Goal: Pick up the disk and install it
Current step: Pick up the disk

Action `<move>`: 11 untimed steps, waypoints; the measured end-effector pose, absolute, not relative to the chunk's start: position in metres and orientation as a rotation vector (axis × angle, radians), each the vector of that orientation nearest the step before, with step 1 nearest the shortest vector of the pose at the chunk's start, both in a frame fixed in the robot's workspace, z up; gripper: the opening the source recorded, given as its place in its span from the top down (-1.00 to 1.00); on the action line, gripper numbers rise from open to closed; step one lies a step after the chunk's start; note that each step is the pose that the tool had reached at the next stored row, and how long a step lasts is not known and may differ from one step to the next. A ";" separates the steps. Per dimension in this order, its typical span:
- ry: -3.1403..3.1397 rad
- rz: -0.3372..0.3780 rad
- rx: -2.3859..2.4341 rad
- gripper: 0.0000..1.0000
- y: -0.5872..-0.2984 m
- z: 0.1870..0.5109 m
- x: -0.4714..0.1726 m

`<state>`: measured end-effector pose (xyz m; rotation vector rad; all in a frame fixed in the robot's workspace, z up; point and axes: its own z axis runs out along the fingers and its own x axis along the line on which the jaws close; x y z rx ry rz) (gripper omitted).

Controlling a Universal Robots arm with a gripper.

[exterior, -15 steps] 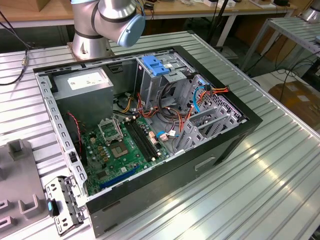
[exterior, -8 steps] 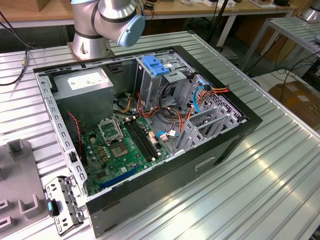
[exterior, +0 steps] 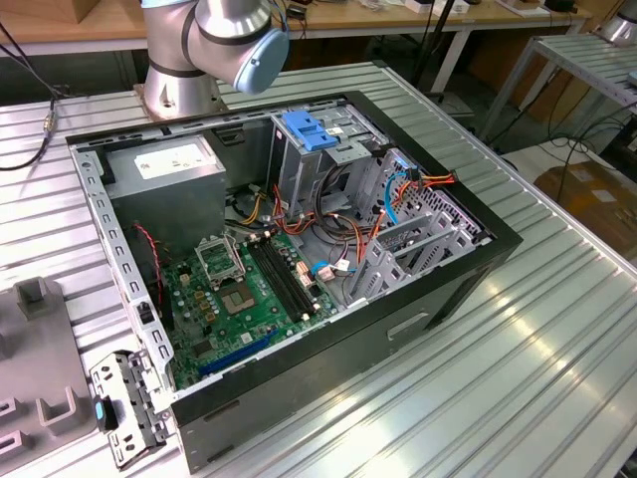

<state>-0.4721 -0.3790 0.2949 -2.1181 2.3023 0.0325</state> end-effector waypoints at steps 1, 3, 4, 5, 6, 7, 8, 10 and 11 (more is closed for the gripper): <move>2.302 0.033 -2.118 0.15 -0.379 0.295 -0.472; 2.302 0.033 -2.118 0.15 -0.379 0.295 -0.472; 2.302 0.033 -2.118 0.15 -0.379 0.295 -0.472; 2.302 0.033 -2.118 0.15 -0.379 0.295 -0.472; 2.302 0.033 -2.118 0.15 -0.379 0.294 -0.472; 2.302 0.033 -2.118 0.15 -0.379 0.294 -0.472; 2.302 0.033 -2.118 0.15 -0.379 0.294 -0.472; 2.302 0.033 -2.118 0.15 -0.379 0.294 -0.472; 2.302 0.033 -2.118 0.18 -0.379 0.294 -0.472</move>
